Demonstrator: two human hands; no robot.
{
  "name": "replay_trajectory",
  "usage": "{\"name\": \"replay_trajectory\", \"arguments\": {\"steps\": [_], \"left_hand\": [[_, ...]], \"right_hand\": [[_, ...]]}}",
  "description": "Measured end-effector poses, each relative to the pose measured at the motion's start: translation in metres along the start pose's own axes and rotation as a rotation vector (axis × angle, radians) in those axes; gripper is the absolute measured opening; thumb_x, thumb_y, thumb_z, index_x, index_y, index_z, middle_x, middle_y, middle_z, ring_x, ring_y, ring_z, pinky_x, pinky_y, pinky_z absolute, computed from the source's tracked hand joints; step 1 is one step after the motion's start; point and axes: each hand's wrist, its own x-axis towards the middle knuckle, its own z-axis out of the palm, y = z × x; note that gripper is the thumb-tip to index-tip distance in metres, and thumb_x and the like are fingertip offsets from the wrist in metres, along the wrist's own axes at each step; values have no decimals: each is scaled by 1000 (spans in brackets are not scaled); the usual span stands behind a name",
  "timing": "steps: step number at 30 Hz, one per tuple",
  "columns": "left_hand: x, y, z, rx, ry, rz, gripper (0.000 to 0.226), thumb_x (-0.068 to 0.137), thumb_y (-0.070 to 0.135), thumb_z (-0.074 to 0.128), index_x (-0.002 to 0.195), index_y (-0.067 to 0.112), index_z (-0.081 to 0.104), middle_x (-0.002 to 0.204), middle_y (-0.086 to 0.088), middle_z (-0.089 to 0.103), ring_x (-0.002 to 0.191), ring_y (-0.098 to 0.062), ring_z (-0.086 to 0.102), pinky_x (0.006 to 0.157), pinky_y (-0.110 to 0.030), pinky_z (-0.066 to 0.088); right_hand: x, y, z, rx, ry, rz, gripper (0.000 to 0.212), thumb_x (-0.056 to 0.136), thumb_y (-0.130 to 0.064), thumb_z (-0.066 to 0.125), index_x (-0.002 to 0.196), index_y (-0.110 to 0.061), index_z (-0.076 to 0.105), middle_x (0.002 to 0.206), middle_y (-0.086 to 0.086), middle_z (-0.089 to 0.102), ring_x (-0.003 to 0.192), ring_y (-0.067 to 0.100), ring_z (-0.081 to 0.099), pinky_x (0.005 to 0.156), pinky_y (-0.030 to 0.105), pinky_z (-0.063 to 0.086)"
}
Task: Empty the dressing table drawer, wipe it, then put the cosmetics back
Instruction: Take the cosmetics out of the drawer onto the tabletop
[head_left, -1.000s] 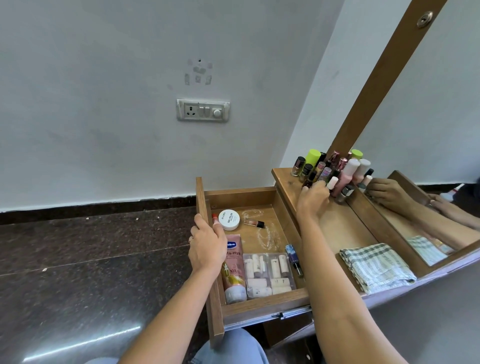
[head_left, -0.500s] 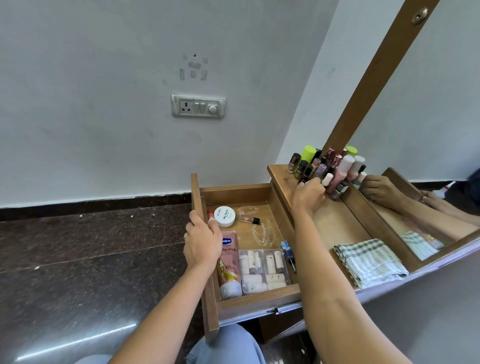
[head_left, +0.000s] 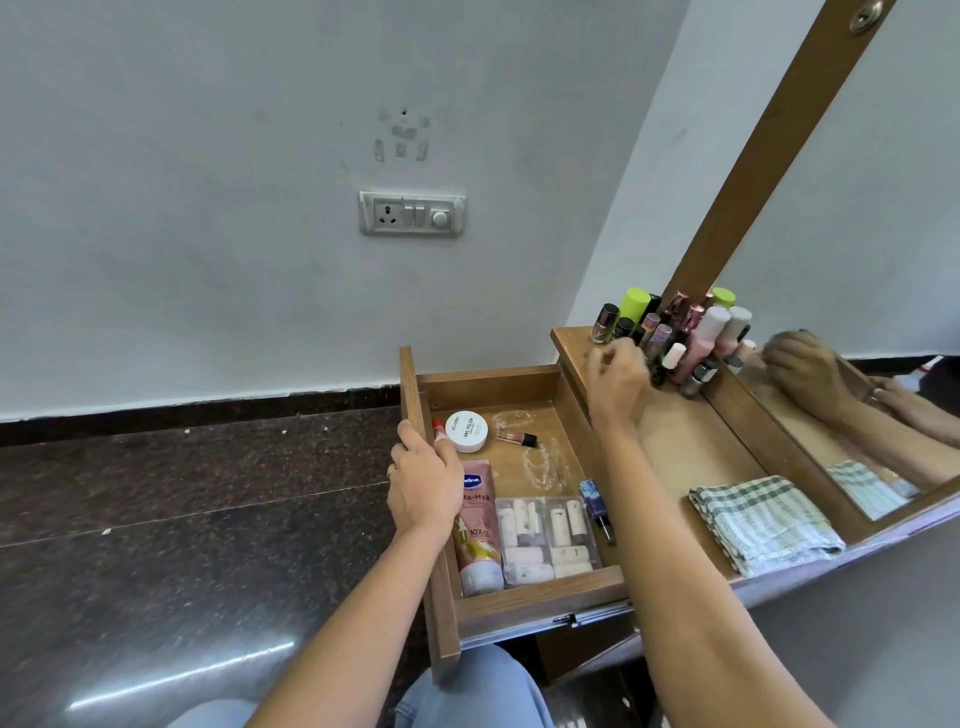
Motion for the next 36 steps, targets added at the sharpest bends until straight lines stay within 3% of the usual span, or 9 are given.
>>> {"name": "replay_trajectory", "arguments": {"steps": [3,6,9,13,17,19,23,27,36], "left_hand": [[0,0,0,0,2,2,53,100,39,37,144,13,24,130,-16,52,106,-31,60,74,-41,55],[0,1,0,1,1,2,53,100,39,36,144,13,24,130,-16,51,106,-31,60,76,-42,56],[-1,1,-1,1,0,-1,54,101,39,36,145,13,23,133,-16,50,109,-30,59,77,-40,54],[-1,3,-2,4,-8,0,54,101,39,36,146,12,22,135,-16,49,111,-30,58,78,-39,53],[0,2,-2,-2,-3,-1,54,101,39,36,146,12,23,133,-16,50,109,-30,59,77,-39,54],[0,2,-1,-4,-4,1,54,101,39,36,146,12,23,132,-16,50,108,-30,59,76,-40,54],[0,2,-2,-7,-3,8,54,101,38,36,145,11,24,132,-17,50,109,-31,59,77,-41,53],[0,1,-1,-13,-2,8,54,101,38,37,145,11,25,131,-17,51,109,-32,58,77,-41,52],[0,2,-1,-10,-6,15,54,101,38,36,146,10,24,132,-18,50,109,-32,58,74,-37,50]], "right_hand": [[-20,5,29,-134,-314,-337,8,94,-13,52,93,-10,60,88,3,60,77,16,57,69,30,52],[-44,3,54,-267,-632,-301,25,92,-14,56,116,-11,59,114,5,61,108,19,54,92,32,48],[-56,11,65,-365,-764,-116,30,92,-9,56,123,-11,58,118,9,62,110,24,56,89,33,49],[-66,18,67,-434,-780,-90,20,96,-6,49,113,-7,59,108,11,64,94,22,62,67,24,46],[-62,14,59,-397,-730,-133,17,96,-8,47,107,-7,60,104,11,65,92,22,64,76,31,55],[-49,6,48,-313,-671,-136,12,94,-13,53,101,-8,61,96,8,66,83,20,65,74,34,57],[0,-10,-2,-104,-537,-81,16,79,-23,76,86,-11,67,79,0,65,72,14,62,65,21,51],[50,0,-42,-202,-454,-74,10,72,-2,72,80,-7,72,84,7,70,82,20,63,73,26,49],[82,19,-52,-428,-503,51,30,63,-2,84,89,-4,69,95,12,65,85,24,58,62,29,42]]}}
